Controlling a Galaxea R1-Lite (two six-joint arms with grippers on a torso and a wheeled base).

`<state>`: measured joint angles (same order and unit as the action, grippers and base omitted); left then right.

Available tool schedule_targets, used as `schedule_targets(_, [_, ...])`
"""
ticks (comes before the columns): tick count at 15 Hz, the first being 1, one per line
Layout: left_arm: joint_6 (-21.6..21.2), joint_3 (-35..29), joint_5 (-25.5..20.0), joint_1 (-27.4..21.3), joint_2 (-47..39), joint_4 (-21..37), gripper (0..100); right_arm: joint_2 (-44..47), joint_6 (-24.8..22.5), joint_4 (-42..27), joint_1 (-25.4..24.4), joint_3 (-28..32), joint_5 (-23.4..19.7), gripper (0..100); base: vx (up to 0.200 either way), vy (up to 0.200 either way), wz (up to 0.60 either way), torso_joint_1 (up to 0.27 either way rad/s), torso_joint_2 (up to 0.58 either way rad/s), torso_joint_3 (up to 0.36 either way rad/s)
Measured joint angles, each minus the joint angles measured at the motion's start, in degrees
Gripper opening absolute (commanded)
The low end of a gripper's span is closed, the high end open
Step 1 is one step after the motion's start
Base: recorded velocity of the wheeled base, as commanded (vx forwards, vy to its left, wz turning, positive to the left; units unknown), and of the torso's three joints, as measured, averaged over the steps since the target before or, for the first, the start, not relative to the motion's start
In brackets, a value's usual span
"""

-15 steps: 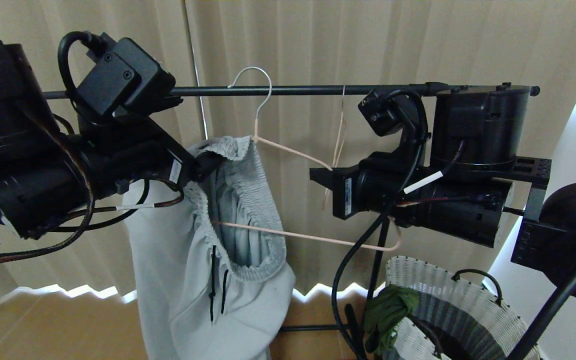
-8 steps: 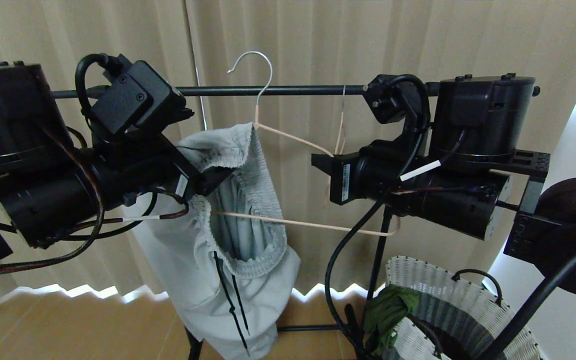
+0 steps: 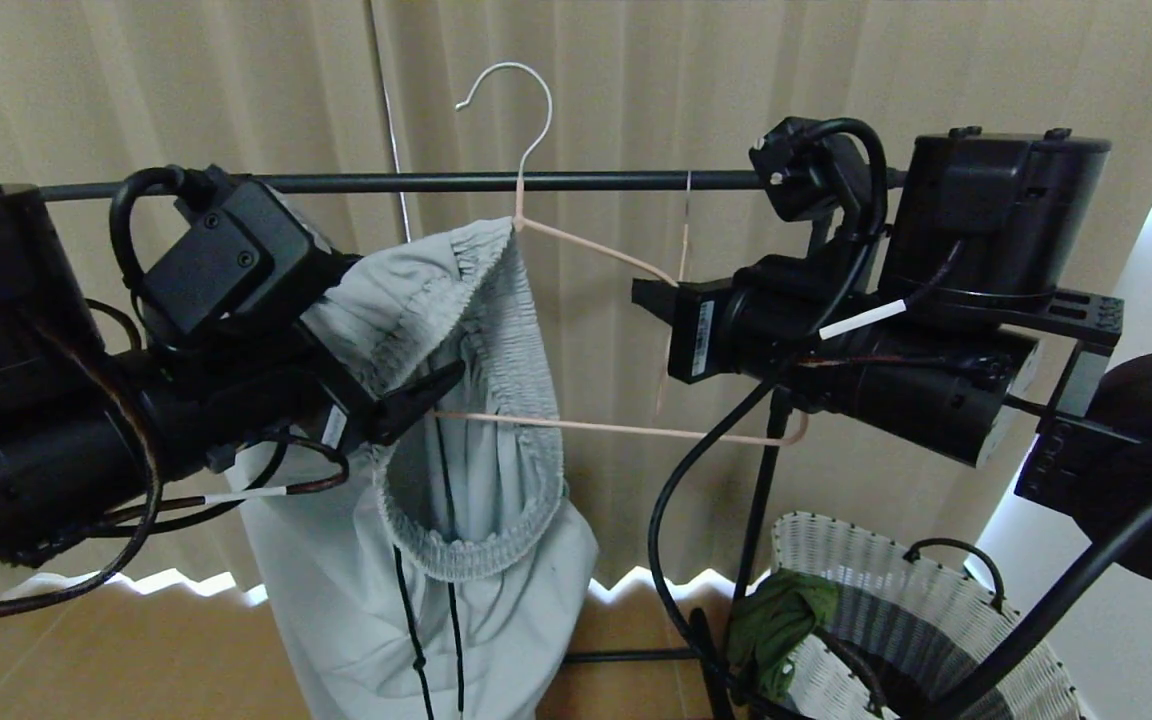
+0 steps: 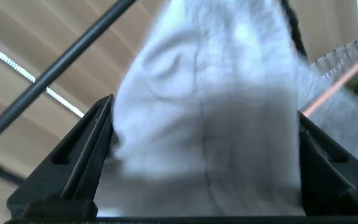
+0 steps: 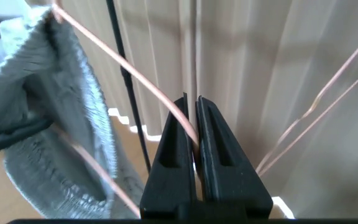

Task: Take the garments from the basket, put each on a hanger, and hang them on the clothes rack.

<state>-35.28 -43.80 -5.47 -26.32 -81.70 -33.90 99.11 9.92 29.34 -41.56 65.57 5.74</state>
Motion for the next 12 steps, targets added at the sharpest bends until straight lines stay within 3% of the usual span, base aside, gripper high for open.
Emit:
schedule_targets(3, [0.2,1.9,-1.2,-0.3,1.8,-0.1,100,-0.8,-0.1,1.3,0.7,-0.3,0.0,0,0.000,0.000,0.00,0.000,0.00,0.000])
schedule_targets(7, [2.0,3.7,-7.1,-1.8,4.5,-0.3,100,-2.0,0.0,1.6,2.1,-1.9,-0.1,0,0.000,0.000,0.00,0.000,0.00,0.000])
schedule_targets(12, [6.9,6.1,-7.7,-2.2,8.7,-0.1,100,-3.9,0.3,2.2,4.6,-3.7,0.3,0,0.000,0.000,0.00,0.000,0.00,0.000])
